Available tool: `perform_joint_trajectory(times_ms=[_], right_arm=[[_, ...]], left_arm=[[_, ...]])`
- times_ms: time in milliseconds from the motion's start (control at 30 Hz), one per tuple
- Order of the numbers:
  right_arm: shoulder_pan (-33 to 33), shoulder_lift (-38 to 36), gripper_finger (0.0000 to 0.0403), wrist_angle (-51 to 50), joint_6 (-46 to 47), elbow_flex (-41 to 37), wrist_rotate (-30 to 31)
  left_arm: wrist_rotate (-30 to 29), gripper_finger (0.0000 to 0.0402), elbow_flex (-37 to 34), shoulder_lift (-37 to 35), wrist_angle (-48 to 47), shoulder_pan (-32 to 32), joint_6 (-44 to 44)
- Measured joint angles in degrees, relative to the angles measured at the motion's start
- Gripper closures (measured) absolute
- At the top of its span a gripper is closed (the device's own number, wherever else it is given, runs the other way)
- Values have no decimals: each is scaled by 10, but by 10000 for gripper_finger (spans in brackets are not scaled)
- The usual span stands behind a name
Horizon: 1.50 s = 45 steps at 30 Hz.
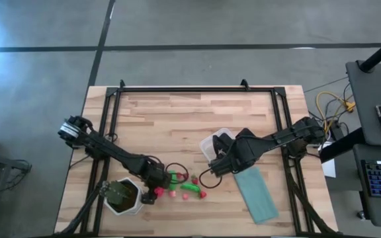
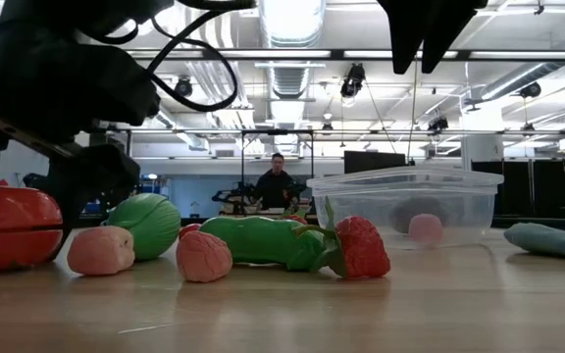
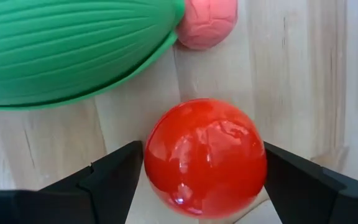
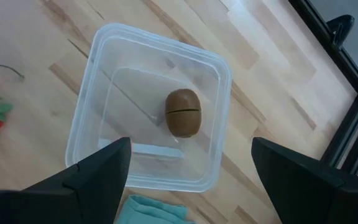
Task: Pick and placing Produce into tupperware
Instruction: Put the red tomato into the transparent bin
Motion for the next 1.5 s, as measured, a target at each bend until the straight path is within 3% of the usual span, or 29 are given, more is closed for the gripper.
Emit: perform_joint_trajectory(times_ms=[133, 400, 667, 1167, 1500], right_arm=[[0, 0, 77, 0, 0, -6, 0], [0, 0, 77, 1, 3, -22, -4], [0, 0, 77, 3, 3, -23, -4], [1, -31, 77, 0, 16, -21, -3], [31, -103, 77, 0, 1, -35, -3]], left_arm=[[-18, 116, 8, -4, 9, 0, 3], [-30, 179, 10, -9, -10, 1, 4], [-30, 152, 16, -13, -28, 1, 0], [-67, 169, 158, -29, -192, 46, 65], [-79, 170, 229, -70, -265, 98, 107]])
